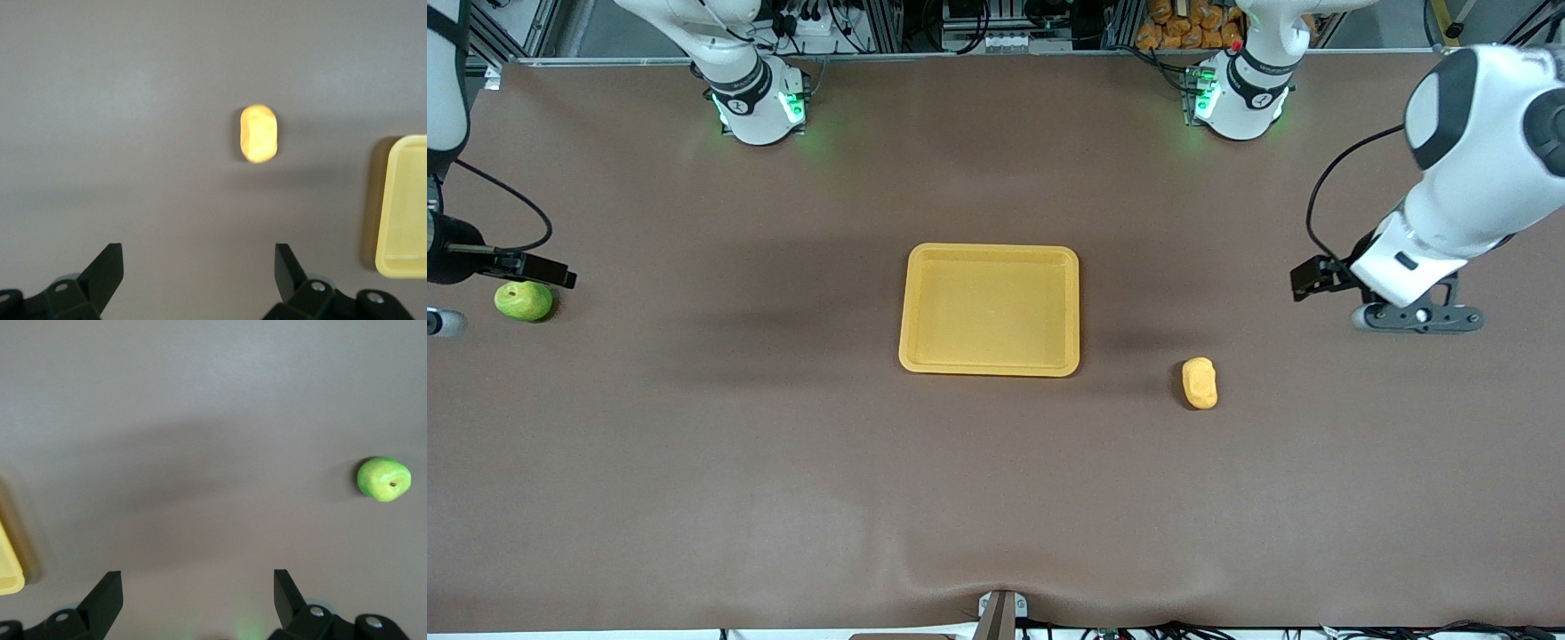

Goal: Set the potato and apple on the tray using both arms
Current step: 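Lower the left gripper onto the potato while the right gripper descends to the apple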

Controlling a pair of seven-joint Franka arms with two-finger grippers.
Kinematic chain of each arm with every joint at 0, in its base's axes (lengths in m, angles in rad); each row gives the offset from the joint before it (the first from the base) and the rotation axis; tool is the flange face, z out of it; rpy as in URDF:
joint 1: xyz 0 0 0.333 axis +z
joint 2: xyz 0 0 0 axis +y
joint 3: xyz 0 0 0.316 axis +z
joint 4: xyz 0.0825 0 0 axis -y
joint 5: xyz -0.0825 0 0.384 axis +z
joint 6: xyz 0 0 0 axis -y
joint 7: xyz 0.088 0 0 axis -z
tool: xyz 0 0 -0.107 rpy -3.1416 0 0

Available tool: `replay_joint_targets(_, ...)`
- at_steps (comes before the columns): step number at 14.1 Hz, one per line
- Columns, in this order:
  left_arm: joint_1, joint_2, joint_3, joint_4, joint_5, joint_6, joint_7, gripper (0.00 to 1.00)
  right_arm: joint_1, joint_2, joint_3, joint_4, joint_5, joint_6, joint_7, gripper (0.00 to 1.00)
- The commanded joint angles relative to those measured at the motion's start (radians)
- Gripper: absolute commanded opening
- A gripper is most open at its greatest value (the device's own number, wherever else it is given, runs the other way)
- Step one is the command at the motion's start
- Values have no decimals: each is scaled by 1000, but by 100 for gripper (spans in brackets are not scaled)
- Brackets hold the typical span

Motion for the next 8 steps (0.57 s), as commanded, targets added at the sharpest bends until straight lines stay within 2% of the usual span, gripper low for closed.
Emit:
replay_joint_targets(1,0,52,-5,-16,-2,93,-6,100,-55,47,12,17,-12,-3,-3,100)
replay_joint_targets(5,-19,187,-3,-9,13,237,-69,100,-104,85,12,15,-14,-18,-4,100)
replay_joint_targets(8,-42,289,-3,21,102,294,-166,100,-137,105,12,10,-15,-34,-32,100)
